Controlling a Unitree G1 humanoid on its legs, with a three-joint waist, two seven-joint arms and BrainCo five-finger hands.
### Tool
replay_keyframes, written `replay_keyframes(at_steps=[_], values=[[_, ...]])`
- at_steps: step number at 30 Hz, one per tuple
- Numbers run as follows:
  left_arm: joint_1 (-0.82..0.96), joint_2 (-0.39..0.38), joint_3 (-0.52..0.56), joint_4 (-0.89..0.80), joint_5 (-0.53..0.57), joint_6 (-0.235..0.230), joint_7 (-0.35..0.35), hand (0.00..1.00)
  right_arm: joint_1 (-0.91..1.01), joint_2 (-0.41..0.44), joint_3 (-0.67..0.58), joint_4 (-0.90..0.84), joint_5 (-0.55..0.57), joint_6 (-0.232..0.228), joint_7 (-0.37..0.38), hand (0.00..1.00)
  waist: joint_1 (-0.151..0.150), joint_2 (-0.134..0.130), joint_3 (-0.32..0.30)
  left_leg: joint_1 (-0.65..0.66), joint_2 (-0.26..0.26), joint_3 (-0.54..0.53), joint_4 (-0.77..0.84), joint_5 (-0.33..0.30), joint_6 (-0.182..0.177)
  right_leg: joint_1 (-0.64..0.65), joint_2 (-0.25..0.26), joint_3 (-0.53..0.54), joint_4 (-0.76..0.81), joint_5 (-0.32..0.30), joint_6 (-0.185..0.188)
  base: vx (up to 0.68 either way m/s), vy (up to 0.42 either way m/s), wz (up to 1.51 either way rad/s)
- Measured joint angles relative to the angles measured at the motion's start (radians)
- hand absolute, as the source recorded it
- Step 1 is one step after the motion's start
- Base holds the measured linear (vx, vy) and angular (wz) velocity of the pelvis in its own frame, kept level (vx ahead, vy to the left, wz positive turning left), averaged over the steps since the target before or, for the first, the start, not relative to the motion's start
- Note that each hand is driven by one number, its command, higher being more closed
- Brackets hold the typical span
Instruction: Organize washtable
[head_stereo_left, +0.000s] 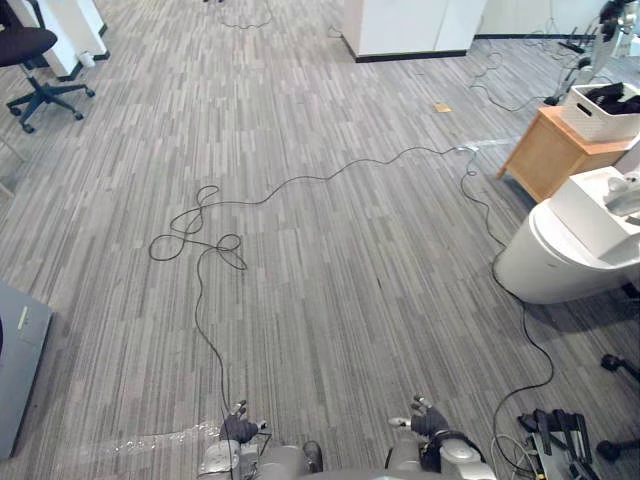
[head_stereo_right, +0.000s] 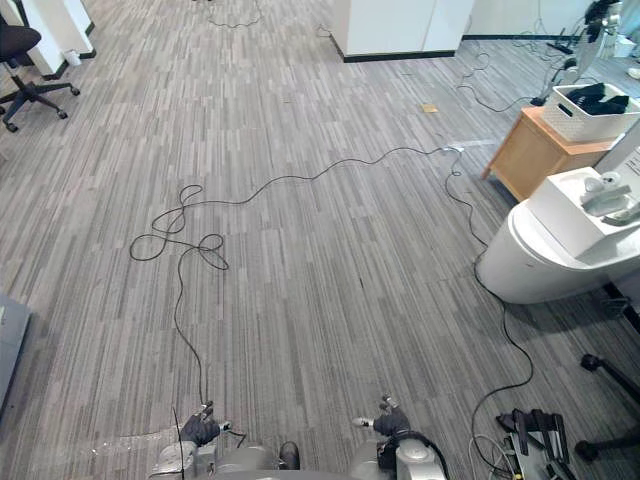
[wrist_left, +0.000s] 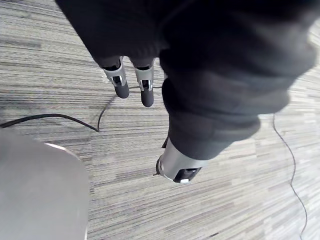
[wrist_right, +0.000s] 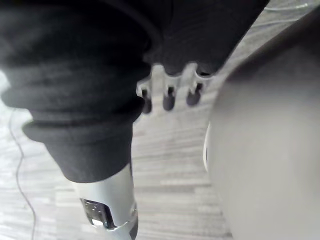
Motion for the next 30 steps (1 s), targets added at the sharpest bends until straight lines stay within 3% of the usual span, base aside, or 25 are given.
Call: replay_keyframes(at_steps=[2, 6, 9, 10, 11, 12, 13, 14, 15, 17, 20, 22, 23, 24, 25, 26, 28, 29, 30], values=[[-0.007, 0.001, 0.000, 0.001, 0.000, 0.000, 0.001, 0.00, -0.016, 0.002, 0.009, -0.001, 0.001, -0.001, 0.001, 0.00, 0.000, 0.006, 0.016, 0.018, 0.025, -0.020, -0.012, -0.014, -0.010, -0.059, 0.058, -0.013, -0.059, -0.002, -0.011, 0.24, 0.038, 0.17], [-0.015, -0.002, -0.016, 0.030, 0.003, 0.001, 0.002, 0.00, -0.007, -0.005, 0.006, -0.006, 0.001, -0.004, -0.001, 0.00, -0.023, 0.002, 0.021, 0.123, 0.043, -0.084, -0.079, -0.041, -0.072, -0.145, 0.132, 0.013, -0.247, 0.094, -0.056, 0.44, -0.009, 0.46], [0.008, -0.004, -0.005, 0.029, 0.003, -0.002, 0.002, 0.00, 0.005, -0.003, 0.000, -0.036, 0.007, -0.008, 0.001, 0.00, -0.054, 0.005, 0.015, 0.169, 0.067, -0.132, -0.056, -0.099, -0.161, -0.152, 0.148, 0.011, -0.226, 0.141, -0.122, 0.56, -0.134, 0.96], [0.009, -0.008, 0.022, 0.029, 0.000, -0.002, 0.003, 0.00, 0.015, 0.007, -0.002, -0.042, 0.000, -0.008, 0.002, 0.00, -0.050, -0.008, 0.009, 0.147, 0.078, -0.126, 0.036, -0.118, -0.190, -0.141, 0.158, 0.015, -0.222, 0.206, -0.150, 0.63, -0.165, 0.76], [0.008, -0.023, 0.027, 0.024, 0.000, -0.002, 0.007, 0.00, 0.010, 0.000, -0.001, -0.051, -0.003, -0.007, 0.001, 0.00, -0.047, 0.016, 0.012, 0.114, 0.103, -0.113, 0.114, -0.120, -0.195, -0.124, 0.176, -0.005, -0.219, 0.206, -0.152, 0.64, -0.167, 0.57], [0.010, -0.037, 0.044, 0.012, -0.001, -0.003, 0.003, 0.00, 0.013, -0.011, 0.002, -0.058, -0.006, -0.009, 0.001, 0.00, -0.048, 0.049, 0.014, 0.029, 0.144, -0.076, 0.302, -0.093, -0.221, -0.089, 0.204, -0.024, -0.233, 0.180, -0.172, 0.65, -0.187, 0.13], [0.014, -0.056, 0.064, -0.008, -0.001, -0.004, 0.001, 0.00, 0.013, -0.020, 0.014, -0.080, -0.007, -0.010, 0.000, 0.00, -0.045, 0.071, 0.024, -0.046, 0.193, -0.020, 0.518, 0.006, -0.220, -0.031, 0.234, -0.020, -0.266, 0.150, -0.189, 0.63, -0.195, -0.09], [0.013, -0.061, 0.070, -0.018, -0.001, -0.004, 0.001, 0.00, 0.011, -0.024, 0.024, -0.083, -0.007, -0.010, 0.000, 0.00, -0.034, 0.079, 0.033, -0.081, 0.228, 0.003, 0.606, 0.007, -0.218, 0.003, 0.249, -0.006, -0.282, 0.143, -0.199, 0.73, -0.210, -0.47], [0.002, -0.063, 0.075, -0.028, -0.001, -0.005, 0.001, 0.00, 0.010, -0.023, 0.026, -0.085, -0.007, -0.010, -0.001, 0.00, -0.023, 0.084, 0.054, -0.121, 0.262, 0.054, 0.736, -0.018, -0.191, 0.081, 0.271, 0.019, -0.318, 0.130, -0.219, 0.53, -0.127, -0.50], [0.001, -0.050, 0.068, -0.052, -0.001, -0.008, -0.001, 0.00, 0.013, -0.004, 0.027, -0.084, -0.007, -0.007, -0.002, 0.00, -0.017, 0.058, 0.072, -0.198, 0.259, 0.075, 0.781, -0.045, -0.179, 0.196, 0.266, 0.035, -0.392, 0.119, -0.226, 0.50, -0.095, -0.32], [-0.011, -0.051, 0.064, -0.090, -0.001, -0.023, -0.003, 0.00, 0.006, 0.008, 0.026, -0.077, -0.007, -0.005, -0.004, 0.00, 0.009, 0.044, 0.084, -0.342, 0.193, 0.110, 0.572, -0.055, -0.161, 0.331, 0.236, 0.053, -0.527, 0.117, -0.229, 0.49, 0.025, -0.22], [-0.018, -0.056, 0.057, -0.099, -0.001, -0.025, -0.004, 0.00, -0.006, 0.010, 0.026, -0.067, -0.007, -0.005, -0.004, 0.00, 0.024, 0.049, 0.086, -0.390, 0.134, 0.105, 0.291, -0.014, -0.183, 0.390, 0.214, 0.054, -0.583, 0.111, -0.219, 0.47, 0.127, -0.25], [-0.019, -0.061, 0.047, -0.099, -0.001, -0.025, -0.003, 0.00, -0.011, 0.009, 0.027, -0.045, -0.008, -0.005, -0.004, 0.00, 0.044, 0.065, 0.080, -0.390, 0.119, 0.101, 0.078, 0.072, -0.186, 0.427, 0.221, 0.060, -0.619, 0.106, -0.211, 0.50, 0.204, -0.53], [-0.019, -0.065, 0.049, -0.101, -0.006, -0.027, -0.004, 0.00, -0.013, 0.006, 0.029, -0.024, -0.008, -0.005, -0.004, 0.00, 0.063, 0.070, 0.077, -0.394, 0.116, 0.085, 0.001, 0.163, -0.141, 0.467, 0.225, 0.074, -0.636, 0.067, -0.165, 0.51, 0.234, -0.53], [-0.023, -0.064, 0.050, -0.101, -0.007, -0.030, -0.004, 0.00, -0.019, 0.014, 0.032, -0.010, -0.009, -0.005, -0.004, 0.00, 0.064, 0.064, 0.072, -0.394, 0.103, 0.076, 0.022, 0.220, -0.111, 0.484, 0.215, 0.082, -0.633, 0.044, -0.151, 0.63, 0.288, -0.27], [-0.027, -0.053, 0.051, -0.101, -0.005, -0.033, -0.004, 0.00, -0.026, 0.033, 0.037, -0.001, -0.012, -0.005, -0.003, 0.00, 0.059, 0.028, 0.060, -0.407, 0.083, 0.067, 0.072, 0.232, -0.079, 0.485, 0.193, 0.085, -0.599, 0.018, -0.155, 0.43, 0.201, -0.02], [-0.028, -0.044, 0.062, -0.098, -0.008, -0.033, -0.003, 0.00, -0.022, 0.040, 0.037, -0.001, -0.019, -0.006, 0.000, 0.00, 0.064, 0.003, 0.045, -0.411, 0.071, 0.079, 0.142, 0.185, -0.009, 0.415, 0.163, 0.120, -0.406, 0.015, -0.159, 0.63, 0.298, -0.03], [-0.028, -0.044, 0.059, -0.096, -0.008, -0.032, -0.003, 0.00, -0.017, 0.042, 0.036, -0.001, -0.019, -0.006, 0.001, 0.00, 0.061, -0.006, 0.041, -0.401, 0.061, 0.082, 0.151, 0.158, -0.004, 0.388, 0.153, 0.135, -0.323, 0.016, -0.157, 0.69, 0.337, 0.03], [-0.030, -0.031, 0.056, -0.085, -0.007, -0.028, -0.003, 0.00, -0.007, 0.045, 0.036, 0.000, -0.020, -0.004, 0.002, 0.00, 0.056, -0.027, 0.043, -0.349, 0.032, 0.089, 0.160, 0.113, 0.011, 0.325, 0.124, 0.157, -0.119, 0.050, -0.095, 0.44, 0.215, 0.19]])
